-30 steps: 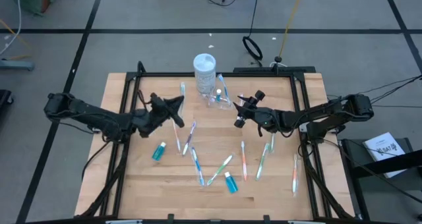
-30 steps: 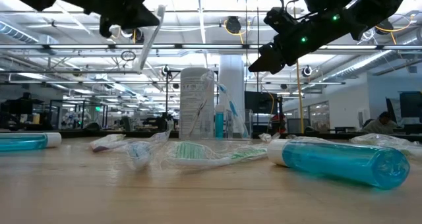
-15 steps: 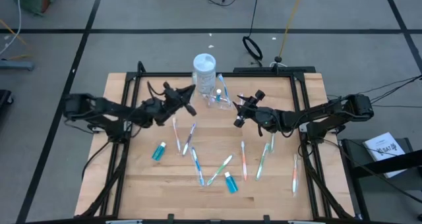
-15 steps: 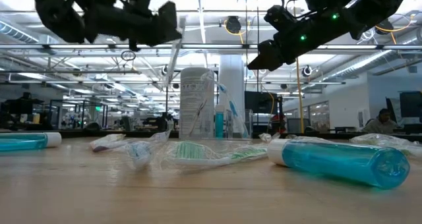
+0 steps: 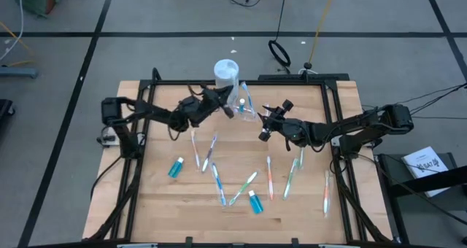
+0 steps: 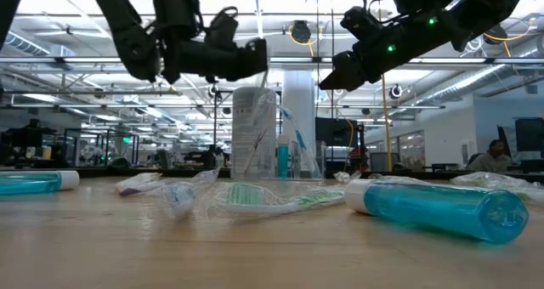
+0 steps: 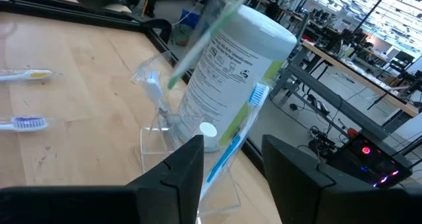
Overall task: Pick & Place toothbrushing station
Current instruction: Put the green toothbrush into the transparent organizer, then put the orange toothbrush into the transparent organizer
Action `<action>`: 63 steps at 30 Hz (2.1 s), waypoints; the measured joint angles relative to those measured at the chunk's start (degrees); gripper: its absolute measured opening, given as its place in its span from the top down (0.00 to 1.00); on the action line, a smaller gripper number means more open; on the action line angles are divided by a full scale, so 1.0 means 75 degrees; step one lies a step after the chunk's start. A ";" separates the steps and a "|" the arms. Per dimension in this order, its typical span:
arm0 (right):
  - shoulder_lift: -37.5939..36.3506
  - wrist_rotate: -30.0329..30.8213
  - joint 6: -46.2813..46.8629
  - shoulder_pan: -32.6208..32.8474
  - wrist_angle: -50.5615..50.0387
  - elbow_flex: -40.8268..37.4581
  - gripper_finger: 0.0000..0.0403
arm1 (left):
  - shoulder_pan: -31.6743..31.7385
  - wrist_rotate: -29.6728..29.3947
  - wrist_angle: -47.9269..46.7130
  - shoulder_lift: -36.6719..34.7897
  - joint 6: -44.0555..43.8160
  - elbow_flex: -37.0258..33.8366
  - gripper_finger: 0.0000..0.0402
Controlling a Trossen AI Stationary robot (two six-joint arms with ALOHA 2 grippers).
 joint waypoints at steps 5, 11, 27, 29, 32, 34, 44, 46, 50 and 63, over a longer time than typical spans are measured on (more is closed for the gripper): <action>0.0000 0.0000 0.0000 -0.0002 -0.0007 0.0001 0.64 | 0.0157 -0.0469 -0.0069 0.0676 -0.0210 0.0145 0.99; 0.0000 0.0000 0.0000 -0.0001 -0.0024 0.0001 0.64 | 0.0178 -0.0326 -0.0074 0.1075 -0.0263 0.0148 0.96; 0.0000 -0.0540 -0.0010 -0.0191 -0.0061 0.0001 0.64 | 0.0140 -0.1215 -0.4013 -0.0567 -0.1146 0.0145 0.95; 0.0000 -0.0949 -0.0003 -0.0308 -0.0061 0.0001 0.64 | 0.0101 -0.0898 -0.4204 -0.0758 -0.1148 0.0145 0.94; 0.0000 -0.1591 0.0002 -0.0485 -0.0062 -0.0001 0.64 | 0.0059 -0.0821 -0.4518 -0.0951 -0.1117 0.0145 0.89; 0.0000 -0.1869 0.0003 -0.0580 -0.0060 0.0001 0.64 | 0.0091 -0.0823 -0.4696 -0.0976 -0.1114 0.0145 0.84; 0.0000 -0.2152 0.0401 -0.0838 -0.0063 0.0001 0.64 | 0.0146 -0.0823 -0.4905 -0.1073 -0.1315 0.0145 0.66; 0.0000 -0.2306 0.0405 -0.0887 -0.0063 -0.0002 0.64 | 0.0096 -0.0823 -0.4971 -0.1156 -0.1291 0.0146 0.65; 0.0000 -0.2422 0.0437 -0.0900 -0.0097 -0.0001 0.64 | -0.0028 -0.0828 -0.5439 -0.1644 -0.1289 0.0145 0.65; 0.0000 -0.2542 0.1266 -0.1019 -0.0722 0.0001 0.64 | -0.0514 -0.0828 -0.7868 -0.3534 -0.1345 0.0145 0.66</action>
